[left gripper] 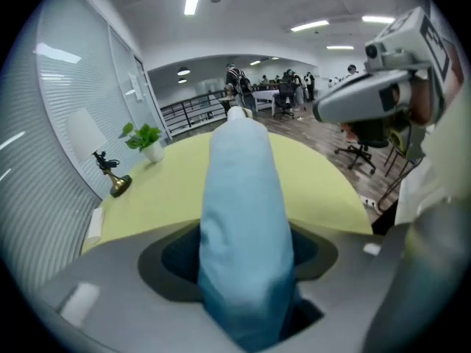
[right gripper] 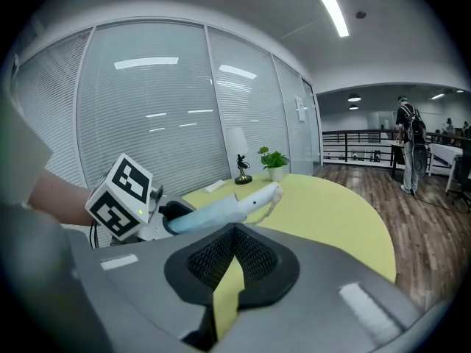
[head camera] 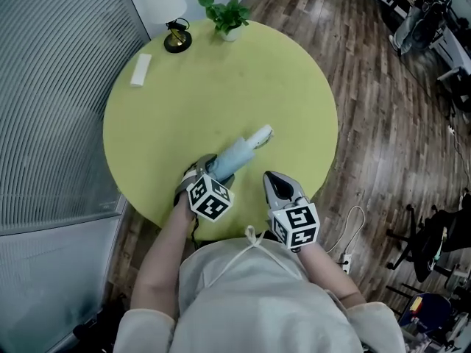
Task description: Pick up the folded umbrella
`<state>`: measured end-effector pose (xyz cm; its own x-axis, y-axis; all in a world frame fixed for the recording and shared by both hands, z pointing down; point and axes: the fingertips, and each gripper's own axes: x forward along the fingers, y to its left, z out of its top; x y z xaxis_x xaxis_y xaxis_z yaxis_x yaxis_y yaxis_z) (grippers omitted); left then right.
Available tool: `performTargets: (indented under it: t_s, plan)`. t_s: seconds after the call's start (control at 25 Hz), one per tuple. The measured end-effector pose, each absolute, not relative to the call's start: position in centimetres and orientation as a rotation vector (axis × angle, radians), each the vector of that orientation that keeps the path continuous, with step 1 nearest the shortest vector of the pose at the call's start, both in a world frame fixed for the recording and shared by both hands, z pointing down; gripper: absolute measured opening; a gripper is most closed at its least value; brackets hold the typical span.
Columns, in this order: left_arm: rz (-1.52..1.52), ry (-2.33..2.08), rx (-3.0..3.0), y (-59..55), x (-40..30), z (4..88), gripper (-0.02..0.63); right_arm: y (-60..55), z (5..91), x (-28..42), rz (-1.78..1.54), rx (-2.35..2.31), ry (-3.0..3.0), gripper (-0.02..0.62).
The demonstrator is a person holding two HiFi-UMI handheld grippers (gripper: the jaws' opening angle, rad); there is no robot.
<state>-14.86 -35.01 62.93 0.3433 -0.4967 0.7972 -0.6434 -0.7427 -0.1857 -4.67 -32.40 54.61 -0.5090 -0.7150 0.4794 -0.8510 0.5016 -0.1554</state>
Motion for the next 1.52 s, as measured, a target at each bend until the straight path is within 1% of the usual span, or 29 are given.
performTargets:
  t_s: [0.16,0.36,0.6,0.76,1.0,1.52]
  plan:
    - [1.152,-1.245,2.445,-36.2,-17.1,58.1,0.302,-32.8,53.3,-5.9,0.493,1.273,-2.429,0.000]
    - [0.763,-1.528,2.406,-37.0,-21.0,51.3,0.302,-34.1,51.4,-8.2,0.417,1.228,-2.484,0.000]
    - [0.300,-1.829,2.332,-35.2,-26.0,42.8,0.303,-34.9,48.2,-10.7,0.326,1.216,-2.556,0.000]
    - [0.114,-2.025,2.284,-32.8,-28.3,39.7,0.304,-35.1,46.0,-11.5,0.287,1.236,-2.609,0.000]
    - [0.051,-2.070,2.233,-32.5,-28.1,39.2,0.304,-36.2,43.7,-10.9,0.278,1.238,-2.660,-0.001]
    - [0.064,-2.047,2.222,-33.1,-27.9,40.3,0.304,-36.1,43.9,-11.2,0.273,1.225,-2.645,-0.002]
